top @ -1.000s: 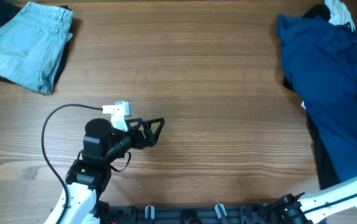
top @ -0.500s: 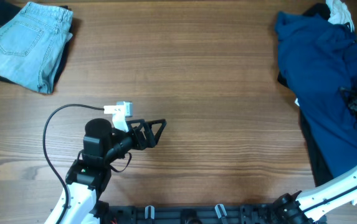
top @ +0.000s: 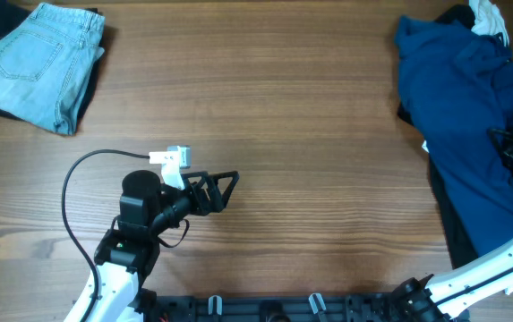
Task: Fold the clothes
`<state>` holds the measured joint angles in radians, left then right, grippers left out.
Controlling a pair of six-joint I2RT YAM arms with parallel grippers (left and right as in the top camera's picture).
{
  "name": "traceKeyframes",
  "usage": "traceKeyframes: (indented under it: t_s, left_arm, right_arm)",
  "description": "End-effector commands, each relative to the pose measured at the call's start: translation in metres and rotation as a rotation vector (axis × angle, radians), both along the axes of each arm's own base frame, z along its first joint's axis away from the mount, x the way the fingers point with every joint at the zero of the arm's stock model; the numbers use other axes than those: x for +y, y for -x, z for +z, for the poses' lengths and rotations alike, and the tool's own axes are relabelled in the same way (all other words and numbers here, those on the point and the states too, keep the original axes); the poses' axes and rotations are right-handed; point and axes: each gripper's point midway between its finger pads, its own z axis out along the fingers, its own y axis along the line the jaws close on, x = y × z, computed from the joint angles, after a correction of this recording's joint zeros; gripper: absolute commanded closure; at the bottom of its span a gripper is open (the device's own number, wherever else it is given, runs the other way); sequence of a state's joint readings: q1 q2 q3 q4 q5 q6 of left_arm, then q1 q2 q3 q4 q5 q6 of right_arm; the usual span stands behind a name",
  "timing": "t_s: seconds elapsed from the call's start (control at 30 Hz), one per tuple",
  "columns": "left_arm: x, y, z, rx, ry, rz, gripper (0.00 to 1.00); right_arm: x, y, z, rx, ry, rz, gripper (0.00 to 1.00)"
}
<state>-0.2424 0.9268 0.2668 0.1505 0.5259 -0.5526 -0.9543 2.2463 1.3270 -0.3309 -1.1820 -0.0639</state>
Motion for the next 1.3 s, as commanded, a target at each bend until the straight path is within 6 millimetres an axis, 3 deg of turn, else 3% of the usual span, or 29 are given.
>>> traceKeyframes:
  t_s: [0.0, 0.27, 0.43, 0.57, 0.87, 1.13, 1.2, 1.27]
  left_arm:
    - [-0.004, 0.0, 0.006, -0.003, 0.015, -0.019, 0.0]
    - [-0.002, -0.003, 0.005, -0.006, 0.004, 0.001, 0.0]
    - [0.001, -0.006, 0.004, -0.012, -0.006, 0.021, 0.0]
    - [0.001, -0.006, 0.006, -0.019, -0.004, 0.021, 0.0]
    - [0.001, -0.006, 0.006, -0.019, -0.003, 0.02, 0.0]
    - [0.001, -0.006, 0.006, -0.018, -0.003, 0.021, 0.0]
    - [0.001, -0.006, 0.006, -0.018, -0.003, 0.021, 0.0]
    - [0.001, -0.006, 0.006, -0.018, -0.003, 0.021, 0.0]
  right_arm:
    - [0.002, -0.002, 0.026, -0.076, -0.021, 0.018, 0.95]
    - [0.007, -0.006, 0.096, -0.156, 0.086, 0.036, 0.95]
    - [0.024, -0.011, 0.15, -0.213, 0.157, 0.059, 0.95]
    - [0.04, -0.014, 0.18, -0.24, 0.186, 0.075, 0.96]
    - [0.039, -0.011, 0.165, -0.15, 0.177, 0.044, 0.96]
    - [0.024, -0.001, 0.131, 0.043, 0.237, -0.04, 0.96]
    - [0.024, 0.0, 0.129, 0.055, 0.236, -0.044, 0.79]
    - [0.024, 0.0, 0.129, 0.059, 0.229, -0.048, 0.48]
